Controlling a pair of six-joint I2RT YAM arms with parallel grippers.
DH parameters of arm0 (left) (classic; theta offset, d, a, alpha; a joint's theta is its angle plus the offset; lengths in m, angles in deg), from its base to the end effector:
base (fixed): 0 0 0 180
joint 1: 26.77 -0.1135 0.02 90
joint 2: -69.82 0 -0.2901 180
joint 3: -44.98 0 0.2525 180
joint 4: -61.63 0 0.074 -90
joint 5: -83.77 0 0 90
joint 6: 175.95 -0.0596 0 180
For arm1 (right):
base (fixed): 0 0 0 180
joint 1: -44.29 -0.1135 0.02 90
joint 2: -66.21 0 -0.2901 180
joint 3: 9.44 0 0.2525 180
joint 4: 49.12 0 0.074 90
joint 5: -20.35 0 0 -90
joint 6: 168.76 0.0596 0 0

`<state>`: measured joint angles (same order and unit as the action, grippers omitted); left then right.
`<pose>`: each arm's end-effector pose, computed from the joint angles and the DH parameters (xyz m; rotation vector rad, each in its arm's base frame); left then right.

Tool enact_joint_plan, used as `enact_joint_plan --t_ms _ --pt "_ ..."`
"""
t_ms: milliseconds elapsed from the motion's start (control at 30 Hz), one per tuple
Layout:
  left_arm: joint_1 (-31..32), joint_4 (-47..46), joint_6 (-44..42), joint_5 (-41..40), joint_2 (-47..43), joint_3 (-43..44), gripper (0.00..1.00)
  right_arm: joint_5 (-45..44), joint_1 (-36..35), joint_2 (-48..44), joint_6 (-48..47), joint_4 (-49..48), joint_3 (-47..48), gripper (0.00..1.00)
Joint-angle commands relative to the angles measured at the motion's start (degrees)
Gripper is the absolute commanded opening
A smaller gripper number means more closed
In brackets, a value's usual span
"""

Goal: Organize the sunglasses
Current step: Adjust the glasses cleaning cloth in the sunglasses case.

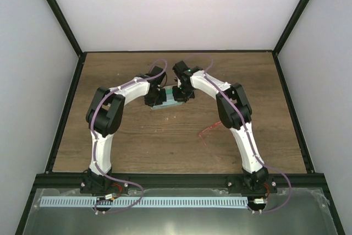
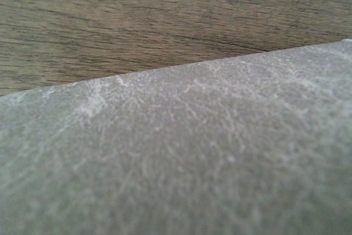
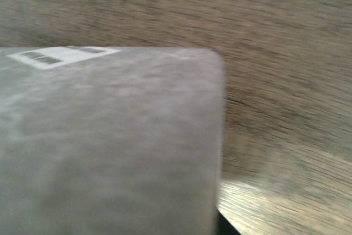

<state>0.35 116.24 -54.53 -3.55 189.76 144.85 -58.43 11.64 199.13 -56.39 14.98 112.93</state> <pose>0.3879 -0.2018 0.1494 -0.1004 2.9188 -0.2516 0.4154 0.2800 0.1520 -0.3044 2.9466 0.4424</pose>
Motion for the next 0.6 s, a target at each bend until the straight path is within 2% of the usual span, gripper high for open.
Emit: enact_joint_plan --t_ms 0,300,567 --pt "-0.42 0.47 -0.49 -2.12 1.37 -1.44 0.04 -6.93 0.99 -2.81 1.65 3.13 -0.73 0.01" --pt "-0.42 0.34 -0.79 -1.67 0.25 -1.36 0.04 0.75 1.04 -7.69 0.81 -2.06 -0.37 0.01" --pt "-0.40 0.54 -1.14 -0.66 -2.17 -0.67 0.04 7.02 -0.01 -4.72 2.69 -4.83 -0.20 0.01"
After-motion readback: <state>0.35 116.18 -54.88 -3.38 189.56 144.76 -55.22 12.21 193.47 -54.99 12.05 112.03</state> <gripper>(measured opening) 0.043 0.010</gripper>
